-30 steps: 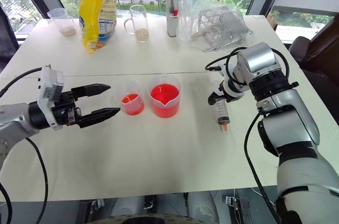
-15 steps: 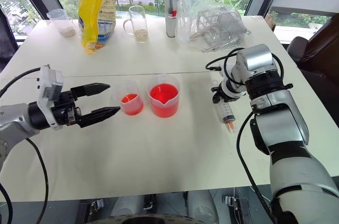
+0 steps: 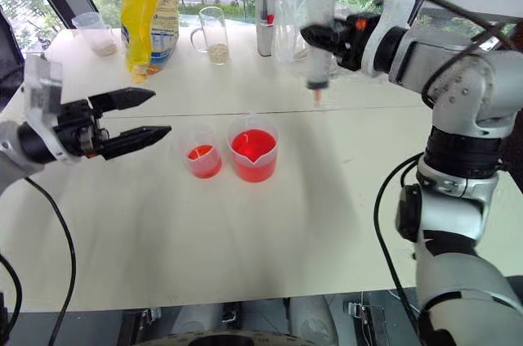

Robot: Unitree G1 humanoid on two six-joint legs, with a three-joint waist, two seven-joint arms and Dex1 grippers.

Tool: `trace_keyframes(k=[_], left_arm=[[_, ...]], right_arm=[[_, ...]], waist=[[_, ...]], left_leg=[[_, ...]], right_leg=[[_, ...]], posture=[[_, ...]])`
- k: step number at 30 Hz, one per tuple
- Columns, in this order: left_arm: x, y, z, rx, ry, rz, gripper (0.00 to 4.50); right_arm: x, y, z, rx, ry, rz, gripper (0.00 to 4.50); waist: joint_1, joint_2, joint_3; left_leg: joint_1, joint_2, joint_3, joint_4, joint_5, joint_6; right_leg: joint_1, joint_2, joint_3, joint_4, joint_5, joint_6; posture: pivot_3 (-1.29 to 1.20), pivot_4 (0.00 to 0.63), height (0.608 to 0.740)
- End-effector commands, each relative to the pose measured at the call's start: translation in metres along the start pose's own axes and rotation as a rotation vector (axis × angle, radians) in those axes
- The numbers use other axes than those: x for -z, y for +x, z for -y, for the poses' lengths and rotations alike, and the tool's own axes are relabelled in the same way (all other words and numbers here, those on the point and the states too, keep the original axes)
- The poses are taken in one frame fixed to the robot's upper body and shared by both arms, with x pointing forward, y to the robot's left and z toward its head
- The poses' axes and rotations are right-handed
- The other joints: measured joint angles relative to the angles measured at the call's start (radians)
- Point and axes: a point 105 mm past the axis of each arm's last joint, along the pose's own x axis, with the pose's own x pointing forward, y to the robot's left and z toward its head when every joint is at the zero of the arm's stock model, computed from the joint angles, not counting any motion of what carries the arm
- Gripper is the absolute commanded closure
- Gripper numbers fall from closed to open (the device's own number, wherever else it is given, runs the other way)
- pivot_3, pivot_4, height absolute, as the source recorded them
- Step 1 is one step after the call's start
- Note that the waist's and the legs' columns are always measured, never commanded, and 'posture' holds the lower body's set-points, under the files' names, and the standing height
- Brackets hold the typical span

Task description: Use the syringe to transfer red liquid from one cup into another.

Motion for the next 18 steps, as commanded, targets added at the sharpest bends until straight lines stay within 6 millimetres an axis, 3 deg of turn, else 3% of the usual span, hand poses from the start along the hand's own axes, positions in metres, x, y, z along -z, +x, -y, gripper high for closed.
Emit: trace_keyframes(k=[1, 7, 11, 18], left_arm=[[-0.014, 0.004, -0.006, 0.032, 0.027, 0.013, 0.0], [-0.026, 0.01, -0.014, 0.073, 0.038, 0.031, 0.0], [-0.029, 0.014, -0.013, 0.102, 0.041, 0.031, 0.0], [-0.028, 0.019, -0.006, 0.141, 0.034, 0.034, 0.0]], right_arm=[[-0.012, -0.002, -0.039, -0.191, -0.015, 0.154, 3.08], [0.039, 0.004, -0.06, -0.28, -0.034, 0.168, 3.08], [0.077, 0.013, -0.058, -0.244, -0.149, 0.145, 3.08], [0.102, 0.023, -0.054, -0.214, -0.238, 0.154, 3.08]], waist=[[-0.001, 0.0, 0.0], [0.002, 0.0, 0.0], [-0.001, 0.0, 0.0], [-0.002, 0.0, 0.0]], left_leg=[[0.0, 0.0, 0.0, 0.0, 0.0, 0.0], [0.001, -0.001, 0.0, 0.001, 0.0, 0.0], [0.001, -0.001, 0.0, 0.001, 0.0, 0.0], [0.001, 0.0, -0.001, 0.001, 0.0, -0.001]], right_leg=[[0.0, 0.0, 0.0, 0.0, 0.0, 0.0], [0.002, -0.001, 0.0, 0.0, 0.0, 0.0], [0.002, -0.001, 0.0, 0.0, 0.0, 0.0], [0.001, 0.0, 0.0, 0.0, 0.0, 0.0]], posture=[[0.0, 0.15, 0.74], [0.0, 0.15, 0.74], [0.0, 0.15, 0.74], [0.0, 0.15, 0.74]])
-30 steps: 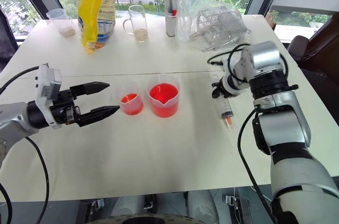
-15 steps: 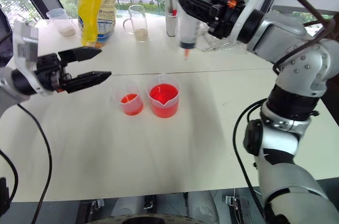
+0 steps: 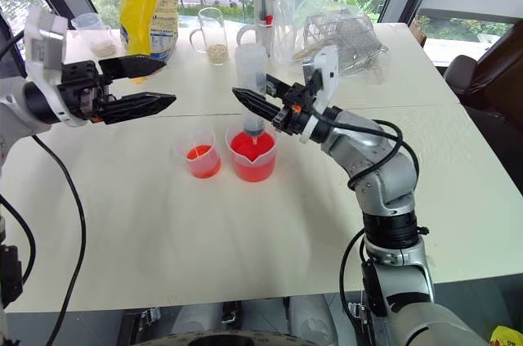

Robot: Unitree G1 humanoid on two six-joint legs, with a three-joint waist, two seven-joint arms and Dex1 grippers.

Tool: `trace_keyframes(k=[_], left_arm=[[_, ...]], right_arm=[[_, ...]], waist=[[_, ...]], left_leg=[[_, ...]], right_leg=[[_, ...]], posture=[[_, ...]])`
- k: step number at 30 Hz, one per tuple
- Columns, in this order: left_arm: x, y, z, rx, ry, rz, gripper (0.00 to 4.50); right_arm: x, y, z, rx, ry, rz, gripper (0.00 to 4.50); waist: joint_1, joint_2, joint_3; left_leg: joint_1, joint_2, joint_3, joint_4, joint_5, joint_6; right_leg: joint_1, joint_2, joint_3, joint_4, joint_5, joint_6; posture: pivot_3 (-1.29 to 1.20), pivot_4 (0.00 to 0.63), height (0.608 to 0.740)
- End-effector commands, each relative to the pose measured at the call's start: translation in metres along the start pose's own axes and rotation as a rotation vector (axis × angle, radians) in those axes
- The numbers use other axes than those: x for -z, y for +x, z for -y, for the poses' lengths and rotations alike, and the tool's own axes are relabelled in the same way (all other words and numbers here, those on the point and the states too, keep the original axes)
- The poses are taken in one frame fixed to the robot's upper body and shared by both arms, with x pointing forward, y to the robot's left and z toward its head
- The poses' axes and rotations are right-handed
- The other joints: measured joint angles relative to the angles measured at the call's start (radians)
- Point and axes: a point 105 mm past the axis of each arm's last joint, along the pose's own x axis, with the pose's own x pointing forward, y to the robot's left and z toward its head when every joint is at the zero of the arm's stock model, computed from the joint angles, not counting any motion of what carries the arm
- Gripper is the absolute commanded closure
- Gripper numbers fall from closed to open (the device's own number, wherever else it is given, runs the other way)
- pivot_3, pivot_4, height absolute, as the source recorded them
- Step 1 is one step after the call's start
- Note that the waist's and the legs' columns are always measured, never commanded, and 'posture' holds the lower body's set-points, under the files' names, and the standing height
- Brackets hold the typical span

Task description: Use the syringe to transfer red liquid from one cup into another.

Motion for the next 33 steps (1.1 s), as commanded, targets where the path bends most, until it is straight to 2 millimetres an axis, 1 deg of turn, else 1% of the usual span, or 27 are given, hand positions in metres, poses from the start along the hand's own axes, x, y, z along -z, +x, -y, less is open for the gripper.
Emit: trace_keyframes(k=[1, 7, 13, 20, 33], left_arm=[[-0.009, 0.004, 0.006, 0.026, 0.036, 0.016, 0.0], [-0.009, 0.017, 0.007, 0.042, 0.05, 0.029, 0.0], [-0.016, 0.035, 0.005, 0.062, 0.076, 0.052, 0.0], [-0.014, 0.055, 0.004, 0.087, 0.098, 0.05, 0.0], [-0.013, 0.071, 0.009, 0.128, 0.086, 0.069, 0.0]], right_arm=[[-0.001, 0.003, -0.005, -0.013, -0.072, 0.035, 3.08], [0.013, 0.003, -0.01, -0.021, -0.081, 0.013, 3.08], [0.016, 0.004, -0.014, -0.031, -0.084, 0.009, 3.08], [0.021, 0.004, -0.017, -0.04, -0.087, -0.006, 3.08], [0.024, 0.005, -0.021, -0.058, -0.1, -0.018, 3.08]], waist=[[0.001, 0.0, 0.0], [0.005, 0.0, 0.0], [0.004, 0.0, 0.0], [0.004, 0.0, 0.0], [0.004, 0.0, 0.0]], left_leg=[[0.0, 0.0, 0.0, 0.0, 0.0, 0.0], [0.0, 0.0, 0.0, 0.001, 0.0, 0.0], [0.0, -0.001, 0.0, 0.001, 0.0, 0.0], [0.0, 0.0, 0.0, 0.001, 0.0, -0.001], [0.0, 0.0, 0.0, 0.001, 0.0, -0.001]], right_leg=[[0.0, 0.0, 0.0, 0.0, 0.0, 0.0], [0.001, -0.001, 0.0, 0.0, 0.0, 0.0], [0.001, 0.0, 0.0, 0.0, 0.0, 0.0], [0.001, 0.0, 0.0, 0.001, 0.0, 0.0], [0.001, 0.0, 0.0, 0.001, 0.0, 0.0]], posture=[[0.0, 0.15, 0.74], [0.0, 0.15, 0.74], [0.0, 0.15, 0.74], [0.0, 0.15, 0.74], [0.0, 0.15, 0.74]])
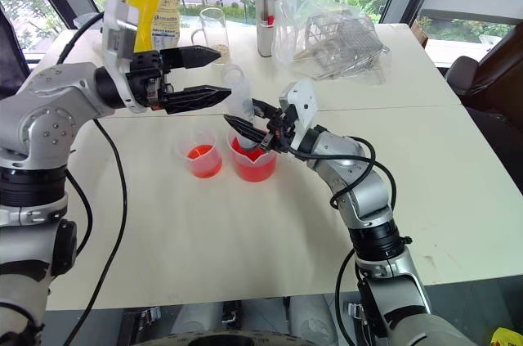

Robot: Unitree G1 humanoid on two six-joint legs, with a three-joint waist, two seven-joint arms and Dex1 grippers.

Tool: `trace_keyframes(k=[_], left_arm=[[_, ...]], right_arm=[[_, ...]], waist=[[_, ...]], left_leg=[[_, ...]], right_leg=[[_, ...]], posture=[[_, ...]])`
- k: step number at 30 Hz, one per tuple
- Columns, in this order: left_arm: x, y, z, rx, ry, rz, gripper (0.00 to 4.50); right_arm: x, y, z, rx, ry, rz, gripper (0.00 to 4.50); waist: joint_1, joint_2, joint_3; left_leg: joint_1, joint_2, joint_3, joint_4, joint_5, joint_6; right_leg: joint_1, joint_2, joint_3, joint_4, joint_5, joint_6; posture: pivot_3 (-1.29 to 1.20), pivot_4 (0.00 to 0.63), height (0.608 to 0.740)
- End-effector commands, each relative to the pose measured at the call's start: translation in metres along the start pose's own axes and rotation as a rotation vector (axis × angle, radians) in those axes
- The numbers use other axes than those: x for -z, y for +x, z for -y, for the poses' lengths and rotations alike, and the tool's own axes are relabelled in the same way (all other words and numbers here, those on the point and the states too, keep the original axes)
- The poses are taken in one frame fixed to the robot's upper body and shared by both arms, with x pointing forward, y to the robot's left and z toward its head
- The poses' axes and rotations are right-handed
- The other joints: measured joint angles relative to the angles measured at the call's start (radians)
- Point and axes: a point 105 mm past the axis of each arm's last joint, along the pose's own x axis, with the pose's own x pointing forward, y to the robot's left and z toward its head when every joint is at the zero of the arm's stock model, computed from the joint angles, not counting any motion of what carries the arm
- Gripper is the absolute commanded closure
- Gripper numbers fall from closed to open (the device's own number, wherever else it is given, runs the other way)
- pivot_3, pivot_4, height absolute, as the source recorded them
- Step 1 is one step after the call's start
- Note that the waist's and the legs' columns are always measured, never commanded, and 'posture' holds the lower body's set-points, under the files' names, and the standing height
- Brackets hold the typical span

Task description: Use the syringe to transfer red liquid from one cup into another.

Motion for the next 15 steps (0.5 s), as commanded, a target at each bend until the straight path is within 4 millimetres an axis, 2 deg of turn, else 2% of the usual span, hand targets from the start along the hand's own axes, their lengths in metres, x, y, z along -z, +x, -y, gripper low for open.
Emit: trace_keyframes(k=[1, 5, 6, 8, 13, 14, 15], left_arm=[[-0.0098, 0.0057, 0.0023, 0.011, 0.046, 0.014, 0.0], [-0.0081, 0.0092, 0.003, 0.017, 0.039, 0.016, 0.0], [-0.0074, 0.0102, 0.0034, 0.019, 0.036, 0.016, 0.58], [-0.0063, 0.0118, 0.0047, 0.027, 0.032, 0.016, 1.39], [-0.005, 0.0127, 0.0072, 0.038, 0.026, 0.012, 4.04], [-0.0047, 0.0128, 0.0081, 0.043, 0.023, 0.01, 4.47], [-0.0044, 0.0128, 0.0091, 0.048, 0.021, 0.008, 4.47]], right_arm=[[-0.0128, 0.0008, -0.0048, -0.021, -0.045, 0.046, 3.08], [-0.0129, 0.0011, -0.0062, -0.026, -0.05, 0.046, 3.08], [-0.0129, 0.001, -0.0065, -0.027, -0.051, 0.046, 3.08], [-0.0127, 0.001, -0.0068, -0.027, -0.051, 0.046, 3.08], [-0.0123, 0.0008, -0.0075, -0.027, -0.051, 0.046, 3.08], [-0.0122, 0.0008, -0.0076, -0.027, -0.051, 0.046, 3.08], [-0.0121, 0.0007, -0.0077, -0.027, -0.051, 0.045, 3.08]], waist=[[0.0, 0.0, 0.0], [0.0, 0.0, 0.0], [0.0, 0.0, 0.0], [0.0, 0.0, 0.0], [0.0, 0.0, 0.0], [0.0, 0.0, 0.0], [0.0, 0.0, 0.0]], left_leg=[[0.0, 0.0, 0.0, 0.0, 0.0, 0.0], [0.0, 0.0, 0.0, 0.0, 0.0, 0.0], [0.0, 0.0, 0.0, 0.0, 0.0, 0.0], [0.0, 0.0, 0.0, 0.0, 0.0, 0.0], [0.0, 0.0, 0.0, 0.0, 0.0, 0.0], [0.0, 0.0, 0.0, 0.0, 0.0, 0.0], [0.0, 0.0, 0.0, 0.0, 0.0, 0.0]], right_leg=[[0.0, 0.0, 0.0, 0.0, 0.0, 0.0], [0.0, 0.0, 0.0, 0.0, 0.0, 0.0], [0.0, 0.0, 0.0, 0.0, 0.0, 0.0], [0.0, 0.0, 0.0, 0.0, 0.0, 0.0], [0.0, 0.0, 0.0, 0.0, 0.0, 0.0], [0.0, 0.0, 0.0, 0.0, 0.0, 0.0], [0.0, 0.0, 0.0, 0.0, 0.0, 0.0]], posture=[[0.0, 0.15, 0.74], [0.0, 0.15, 0.74], [0.0, 0.15, 0.74], [0.0, 0.15, 0.74], [0.0, 0.15, 0.74], [0.0, 0.15, 0.74], [0.0, 0.15, 0.74]])
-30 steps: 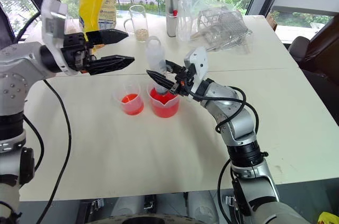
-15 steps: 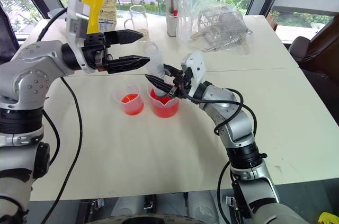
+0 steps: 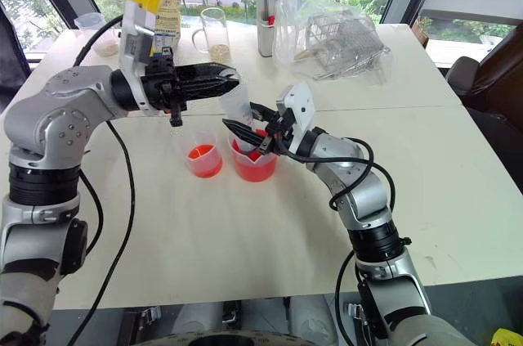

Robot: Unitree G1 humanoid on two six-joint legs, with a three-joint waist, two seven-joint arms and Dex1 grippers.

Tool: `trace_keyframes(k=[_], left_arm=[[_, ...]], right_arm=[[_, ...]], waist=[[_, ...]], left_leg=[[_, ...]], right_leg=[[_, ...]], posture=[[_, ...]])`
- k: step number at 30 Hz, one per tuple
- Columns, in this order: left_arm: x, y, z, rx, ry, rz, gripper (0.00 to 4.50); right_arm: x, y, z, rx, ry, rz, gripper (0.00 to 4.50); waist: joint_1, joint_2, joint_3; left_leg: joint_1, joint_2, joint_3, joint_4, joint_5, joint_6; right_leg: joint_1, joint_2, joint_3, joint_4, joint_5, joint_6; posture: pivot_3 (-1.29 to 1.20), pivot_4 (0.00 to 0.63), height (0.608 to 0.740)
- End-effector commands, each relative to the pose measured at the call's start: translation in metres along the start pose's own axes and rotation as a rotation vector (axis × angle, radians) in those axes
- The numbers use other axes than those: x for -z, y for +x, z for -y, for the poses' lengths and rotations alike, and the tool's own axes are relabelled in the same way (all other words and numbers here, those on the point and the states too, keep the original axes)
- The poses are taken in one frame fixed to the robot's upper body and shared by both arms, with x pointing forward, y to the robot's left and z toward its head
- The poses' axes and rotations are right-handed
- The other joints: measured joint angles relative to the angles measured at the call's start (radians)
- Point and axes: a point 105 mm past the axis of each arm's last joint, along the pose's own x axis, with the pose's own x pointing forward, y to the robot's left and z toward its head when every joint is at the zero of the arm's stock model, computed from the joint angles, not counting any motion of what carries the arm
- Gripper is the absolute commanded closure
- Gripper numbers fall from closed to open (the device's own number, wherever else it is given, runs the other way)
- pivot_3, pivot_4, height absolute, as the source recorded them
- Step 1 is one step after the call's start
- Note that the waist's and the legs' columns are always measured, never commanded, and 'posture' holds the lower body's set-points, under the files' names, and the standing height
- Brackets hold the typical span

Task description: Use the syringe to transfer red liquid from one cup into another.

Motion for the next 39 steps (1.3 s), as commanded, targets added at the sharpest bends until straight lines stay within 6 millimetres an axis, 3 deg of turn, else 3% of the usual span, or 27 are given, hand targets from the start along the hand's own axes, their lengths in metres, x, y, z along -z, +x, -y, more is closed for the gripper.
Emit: trace_keyframes(k=[1, 5, 17, 39], left_arm=[[-0.009, 0.001, 0.006, 0.024, 0.032, 0.009, 4.47], [-0.009, 0.002, 0.007, 0.022, 0.037, -0.002, 4.47], [-0.035, 0.004, 0.004, 0.013, 0.072, 0.057, 4.47], [-0.049, 0.0, -0.001, -0.019, 0.1, 0.092, 4.47]], right_arm=[[-0.016, 0.001, -0.005, -0.018, -0.046, 0.058, 3.08], [-0.016, 0.0, -0.006, -0.02, -0.043, 0.058, 3.08], [-0.005, 0.002, -0.008, -0.036, -0.009, 0.041, 3.08], [0.022, -0.002, -0.009, -0.048, 0.048, -0.024, 3.08]], waist=[[0.0, 0.0, 0.0], [0.0, 0.0, 0.0], [0.0, 0.0, 0.0], [0.0, 0.0, 0.0]], left_leg=[[0.0, 0.0, 0.0, 0.0, 0.0, 0.0], [0.0, 0.0, 0.0, 0.0, 0.0, 0.0], [0.0, 0.0, 0.0, 0.0, 0.0, 0.0], [0.0, 0.0, 0.0, 0.0, 0.0, 0.0]], right_leg=[[0.0, 0.0, 0.0, 0.0, 0.0, 0.0], [0.0, 0.0, 0.0, 0.0, 0.0, 0.0], [0.0, 0.0, 0.0, 0.0, 0.0, 0.0], [0.0, 0.0, 0.0, 0.0, 0.0, 0.0]], posture=[[0.0, 0.15, 0.74], [0.0, 0.15, 0.74], [0.0, 0.15, 0.74], [0.0, 0.15, 0.74]])
